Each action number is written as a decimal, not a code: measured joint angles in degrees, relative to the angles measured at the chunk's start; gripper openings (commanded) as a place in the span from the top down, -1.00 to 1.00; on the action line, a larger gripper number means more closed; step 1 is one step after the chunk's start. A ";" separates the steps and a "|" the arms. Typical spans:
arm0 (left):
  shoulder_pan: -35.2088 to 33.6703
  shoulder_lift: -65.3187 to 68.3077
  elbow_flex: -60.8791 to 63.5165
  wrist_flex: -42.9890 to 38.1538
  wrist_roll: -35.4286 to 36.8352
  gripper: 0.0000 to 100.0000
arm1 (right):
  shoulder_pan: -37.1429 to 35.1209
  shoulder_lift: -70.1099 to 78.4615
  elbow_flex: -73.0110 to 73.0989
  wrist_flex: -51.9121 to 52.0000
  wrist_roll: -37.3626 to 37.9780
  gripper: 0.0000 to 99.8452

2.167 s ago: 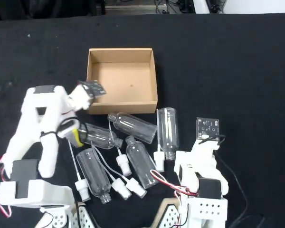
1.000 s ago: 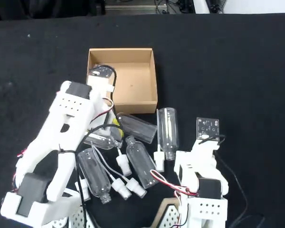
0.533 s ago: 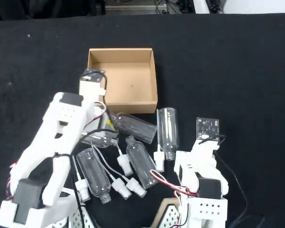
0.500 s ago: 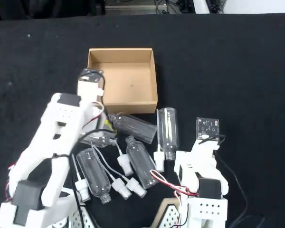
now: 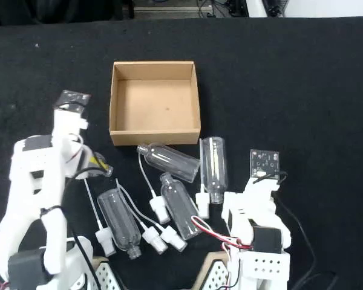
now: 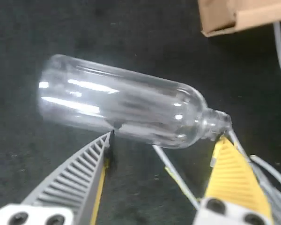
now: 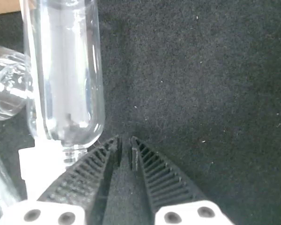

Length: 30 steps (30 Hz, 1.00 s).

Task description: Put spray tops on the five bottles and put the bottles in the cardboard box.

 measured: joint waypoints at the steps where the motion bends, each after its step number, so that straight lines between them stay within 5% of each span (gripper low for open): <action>1: -0.70 -0.88 -0.18 0.53 -1.14 0.37 | 0.00 0.00 0.00 0.00 0.00 0.98; 11: -1.05 -6.86 -10.29 10.99 -22.07 0.37 | 0.00 0.00 0.00 0.00 0.00 0.98; 20: -1.49 12.31 -29.45 25.85 -40.00 0.37 | 0.00 0.00 0.00 0.00 0.00 0.98; 30: -1.41 27.78 -39.65 23.12 -45.80 0.44 | 0.00 0.00 0.00 0.00 0.00 0.98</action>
